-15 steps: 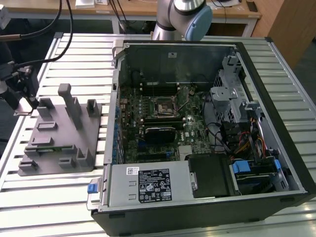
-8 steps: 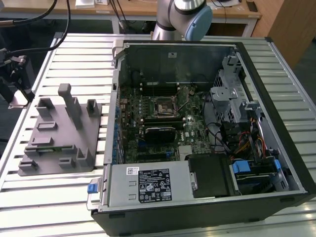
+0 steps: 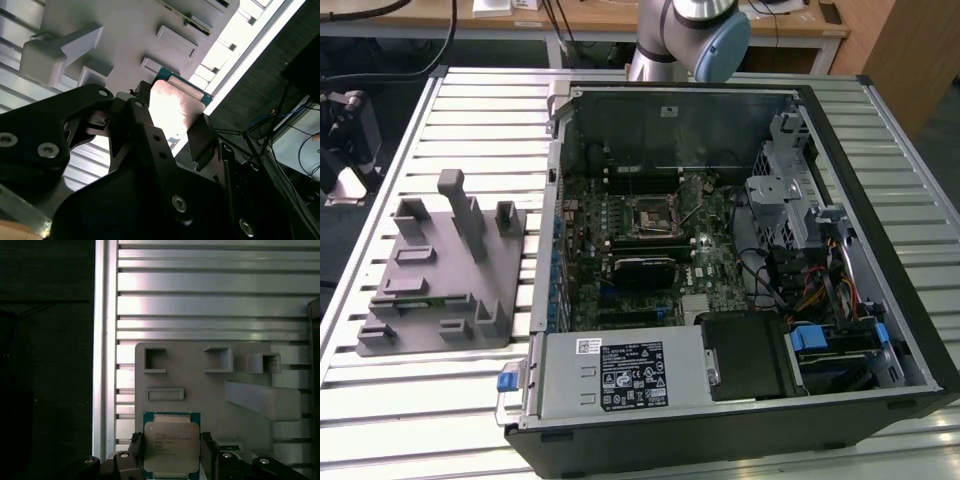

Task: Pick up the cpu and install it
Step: 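Pick up the cpu and move it towards the insertion slot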

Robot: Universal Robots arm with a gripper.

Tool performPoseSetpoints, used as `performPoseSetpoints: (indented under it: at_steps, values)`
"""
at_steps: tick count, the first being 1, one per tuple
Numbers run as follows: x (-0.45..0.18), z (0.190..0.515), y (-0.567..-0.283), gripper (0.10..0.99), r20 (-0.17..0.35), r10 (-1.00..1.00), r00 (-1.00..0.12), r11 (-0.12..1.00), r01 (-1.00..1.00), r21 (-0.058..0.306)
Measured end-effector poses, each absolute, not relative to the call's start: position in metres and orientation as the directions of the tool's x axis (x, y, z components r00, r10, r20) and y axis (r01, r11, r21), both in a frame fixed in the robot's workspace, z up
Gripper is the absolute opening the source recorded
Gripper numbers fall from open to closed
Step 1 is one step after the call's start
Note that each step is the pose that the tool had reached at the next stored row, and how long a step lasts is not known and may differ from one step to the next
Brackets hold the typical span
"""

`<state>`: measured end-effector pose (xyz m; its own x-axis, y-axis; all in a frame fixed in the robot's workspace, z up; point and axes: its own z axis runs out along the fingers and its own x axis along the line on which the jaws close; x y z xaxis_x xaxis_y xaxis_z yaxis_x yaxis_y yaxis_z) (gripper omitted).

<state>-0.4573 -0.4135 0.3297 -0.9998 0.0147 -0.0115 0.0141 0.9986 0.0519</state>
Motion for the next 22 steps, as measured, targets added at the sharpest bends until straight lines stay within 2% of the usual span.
performPoseSetpoints:
  at_steps: [16,22]
  values:
    - [-0.457,0.371,-0.413,0.541,-0.012,0.015,-1.000,0.999,0.014,0.052]
    - [-0.455,0.374,-0.413,0.541,-0.010,0.015,-1.000,0.999,0.015,0.052]
